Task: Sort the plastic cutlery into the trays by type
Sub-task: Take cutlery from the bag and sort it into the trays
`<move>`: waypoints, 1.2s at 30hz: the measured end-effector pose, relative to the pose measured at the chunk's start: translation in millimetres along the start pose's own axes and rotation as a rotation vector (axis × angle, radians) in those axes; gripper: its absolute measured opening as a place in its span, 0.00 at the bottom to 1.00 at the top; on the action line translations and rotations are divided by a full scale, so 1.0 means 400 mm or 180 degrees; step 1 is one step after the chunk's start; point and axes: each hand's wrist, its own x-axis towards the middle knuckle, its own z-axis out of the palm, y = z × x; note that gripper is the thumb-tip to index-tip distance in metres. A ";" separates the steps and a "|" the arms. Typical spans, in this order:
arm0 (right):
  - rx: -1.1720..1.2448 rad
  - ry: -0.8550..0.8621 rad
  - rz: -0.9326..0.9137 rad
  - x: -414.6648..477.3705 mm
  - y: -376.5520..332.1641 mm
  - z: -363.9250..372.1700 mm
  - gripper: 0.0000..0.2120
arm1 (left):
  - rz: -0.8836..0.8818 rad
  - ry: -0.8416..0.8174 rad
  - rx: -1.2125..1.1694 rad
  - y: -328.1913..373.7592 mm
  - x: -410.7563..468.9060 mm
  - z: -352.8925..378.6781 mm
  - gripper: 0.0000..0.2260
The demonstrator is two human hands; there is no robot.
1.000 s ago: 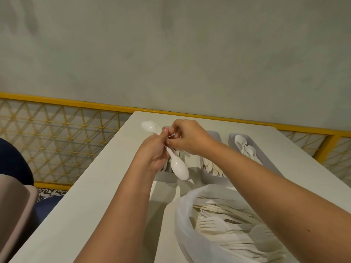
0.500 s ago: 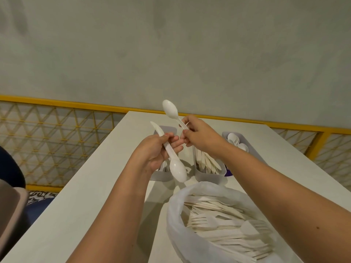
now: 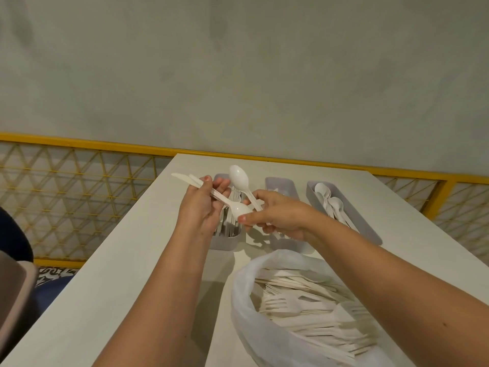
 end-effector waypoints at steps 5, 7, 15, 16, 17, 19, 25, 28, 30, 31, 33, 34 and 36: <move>0.0816 0.0225 0.0085 0.008 0.010 -0.030 0.04 | -0.0214 0.0082 -0.0344 0.017 0.010 -0.012 0.09; 0.1190 0.0407 0.0116 0.013 0.016 -0.045 0.05 | -0.0313 0.0060 -0.0346 0.024 0.006 -0.013 0.08; 0.2281 0.0901 -0.0126 0.027 0.024 -0.086 0.03 | -0.0422 0.0005 0.0441 0.008 -0.001 -0.010 0.07; 0.2400 0.0978 -0.0191 0.028 0.021 -0.088 0.04 | -0.0484 -0.0083 0.0482 0.006 -0.001 -0.011 0.07; 0.2538 0.1057 -0.0263 0.029 0.016 -0.089 0.05 | -0.0546 -0.0201 0.0550 0.005 -0.002 -0.010 0.08; 0.2808 0.1229 -0.0433 0.033 0.004 -0.088 0.06 | -0.0654 -0.0401 0.0691 -0.002 -0.008 -0.005 0.09; 0.2562 0.1264 -0.0922 0.052 -0.015 -0.049 0.02 | -0.1061 -0.0572 0.0430 -0.037 -0.040 0.033 0.10; 0.2112 0.1217 -0.0778 0.056 -0.019 -0.031 0.04 | -0.1061 -0.0626 0.0500 -0.047 -0.046 0.040 0.09; 0.1874 0.1299 -0.0653 0.055 -0.024 -0.029 0.07 | -0.0962 -0.0649 0.0731 -0.044 -0.046 0.038 0.10; 0.1843 0.1360 -0.0622 0.052 -0.027 -0.034 0.07 | -0.0920 -0.0661 0.0879 -0.041 -0.046 0.038 0.11; 0.1906 0.1460 -0.0590 0.047 -0.028 -0.054 0.09 | -0.0893 -0.0691 0.1133 -0.036 -0.045 0.038 0.13; 0.1957 0.1479 -0.0584 0.044 -0.027 -0.068 0.09 | -0.0900 -0.0708 0.1219 -0.036 -0.045 0.038 0.13; 0.2102 0.1496 -0.0566 0.035 -0.020 -0.100 0.10 | -0.0911 -0.0756 0.1349 -0.036 -0.047 0.038 0.13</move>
